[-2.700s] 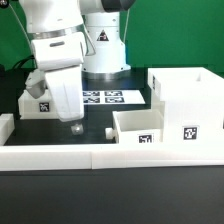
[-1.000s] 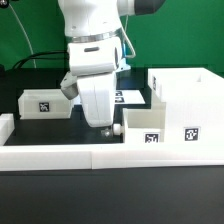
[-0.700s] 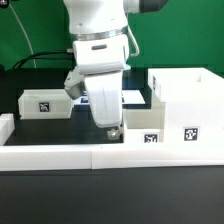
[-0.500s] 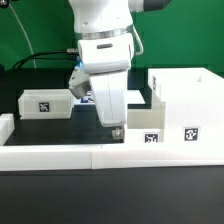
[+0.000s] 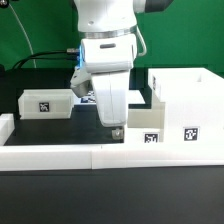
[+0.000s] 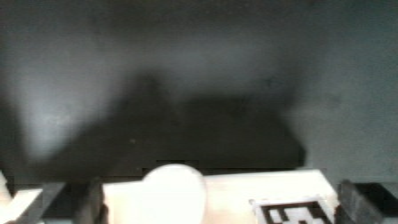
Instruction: Assemble drawer
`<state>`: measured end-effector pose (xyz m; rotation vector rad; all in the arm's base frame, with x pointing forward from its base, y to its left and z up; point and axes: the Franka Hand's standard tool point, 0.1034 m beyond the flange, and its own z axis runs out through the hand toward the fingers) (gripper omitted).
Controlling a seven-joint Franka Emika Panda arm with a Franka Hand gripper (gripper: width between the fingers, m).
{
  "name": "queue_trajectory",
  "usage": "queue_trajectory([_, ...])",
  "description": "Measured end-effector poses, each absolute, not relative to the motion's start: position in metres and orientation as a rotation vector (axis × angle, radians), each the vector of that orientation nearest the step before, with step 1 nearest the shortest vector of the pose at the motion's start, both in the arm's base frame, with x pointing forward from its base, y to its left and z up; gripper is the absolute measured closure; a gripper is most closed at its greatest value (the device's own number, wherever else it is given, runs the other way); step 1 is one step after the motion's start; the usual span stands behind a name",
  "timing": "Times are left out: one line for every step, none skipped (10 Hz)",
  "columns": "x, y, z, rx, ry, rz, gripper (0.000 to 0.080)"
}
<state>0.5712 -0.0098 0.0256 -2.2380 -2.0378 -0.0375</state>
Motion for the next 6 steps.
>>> queue_trajectory([0.571,-0.01,0.025,-2.238,-2.037,-0.037,0.015])
queue_trajectory([0.571,-0.01,0.025,-2.238,-2.036,-0.037,0.015])
queue_trajectory([0.571,-0.01,0.025,-2.238,-2.036,-0.037,0.015])
queue_trajectory([0.572,-0.01,0.026,-2.195,-2.075,-0.032,0.015])
queue_trajectory([0.578,-0.011,0.028,-2.141,-2.12,-0.026,0.015])
queue_trajectory([0.585,-0.011,0.029,-2.132,-2.121,-0.013,0.015])
